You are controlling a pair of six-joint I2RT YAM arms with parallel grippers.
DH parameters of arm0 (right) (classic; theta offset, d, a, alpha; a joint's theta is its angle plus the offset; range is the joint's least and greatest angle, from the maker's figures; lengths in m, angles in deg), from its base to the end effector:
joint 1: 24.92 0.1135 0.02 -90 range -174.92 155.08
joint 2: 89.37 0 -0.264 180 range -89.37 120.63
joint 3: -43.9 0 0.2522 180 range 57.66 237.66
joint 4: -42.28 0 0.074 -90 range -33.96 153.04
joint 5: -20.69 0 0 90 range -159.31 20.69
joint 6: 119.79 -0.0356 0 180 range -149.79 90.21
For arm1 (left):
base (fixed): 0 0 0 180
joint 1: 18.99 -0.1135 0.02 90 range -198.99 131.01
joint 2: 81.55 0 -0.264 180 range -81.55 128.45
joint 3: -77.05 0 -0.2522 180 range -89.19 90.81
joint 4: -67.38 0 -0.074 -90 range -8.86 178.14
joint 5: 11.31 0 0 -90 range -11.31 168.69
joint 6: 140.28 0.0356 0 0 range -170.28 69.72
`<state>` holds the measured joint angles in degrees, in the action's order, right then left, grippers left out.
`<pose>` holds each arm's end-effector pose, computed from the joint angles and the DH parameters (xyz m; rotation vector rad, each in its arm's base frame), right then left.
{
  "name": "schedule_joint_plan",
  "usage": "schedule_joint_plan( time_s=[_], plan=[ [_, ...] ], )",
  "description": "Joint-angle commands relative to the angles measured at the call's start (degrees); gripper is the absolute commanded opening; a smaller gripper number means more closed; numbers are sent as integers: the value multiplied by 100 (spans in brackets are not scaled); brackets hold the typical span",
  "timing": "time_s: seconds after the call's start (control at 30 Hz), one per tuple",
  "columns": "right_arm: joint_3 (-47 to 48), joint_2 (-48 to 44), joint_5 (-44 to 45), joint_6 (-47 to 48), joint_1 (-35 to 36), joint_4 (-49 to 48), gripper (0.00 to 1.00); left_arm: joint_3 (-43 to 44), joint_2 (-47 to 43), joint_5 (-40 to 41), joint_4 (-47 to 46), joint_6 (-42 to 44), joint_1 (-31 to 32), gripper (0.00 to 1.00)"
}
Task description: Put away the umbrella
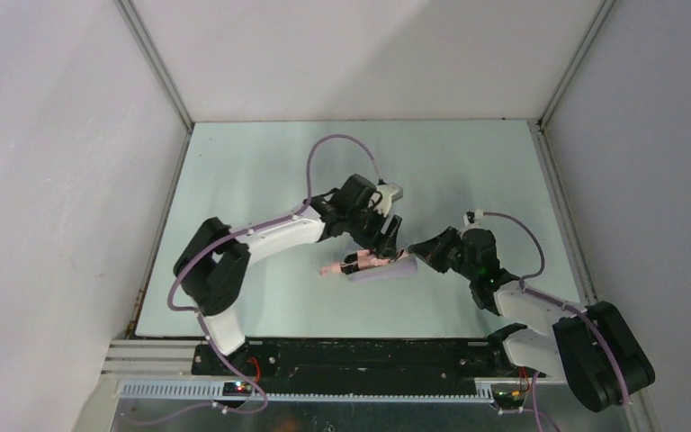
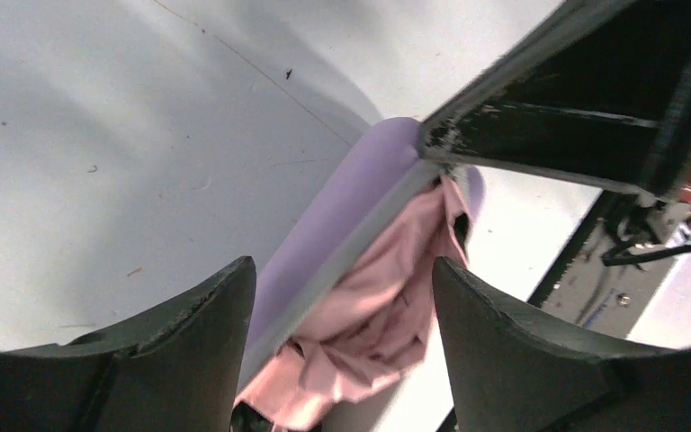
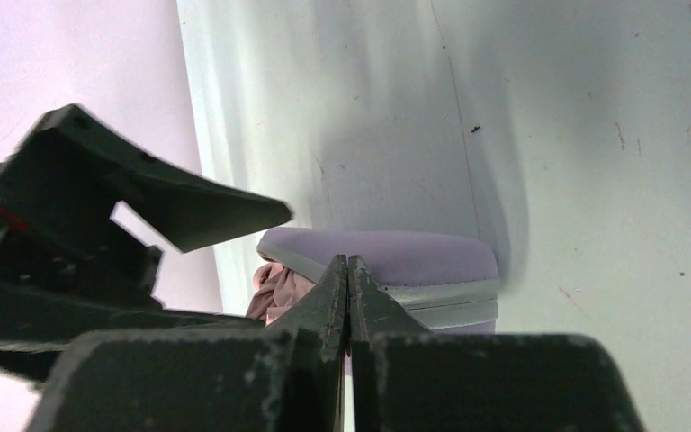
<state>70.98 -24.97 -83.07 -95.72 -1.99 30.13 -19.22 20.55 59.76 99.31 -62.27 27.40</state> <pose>0.1853 0.0876 0.1525 0.6538 2.1226 1.1752 0.2561 -0.2856 0.2093 0.9078 2.4094 -0.8266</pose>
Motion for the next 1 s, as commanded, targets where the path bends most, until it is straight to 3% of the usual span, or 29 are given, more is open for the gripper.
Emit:
schedule_joint_plan(
  time_s=[0.0,0.3,0.7,0.97],
  plan=[
    [249,217,-103,162,-75,-458,0,-127,-694,-668,-208,-231,-144,77],
    [246,483,-279,87,-61,-777,0,-186,-529,-1030,-198,-91,-155,83],
    [215,379,-338,101,-56,-884,0,130,-74,-364,-228,-122,-346,86],
    [207,354,-334,133,-53,-881,0,170,314,-726,-132,-92,-347,85]
  ],
)
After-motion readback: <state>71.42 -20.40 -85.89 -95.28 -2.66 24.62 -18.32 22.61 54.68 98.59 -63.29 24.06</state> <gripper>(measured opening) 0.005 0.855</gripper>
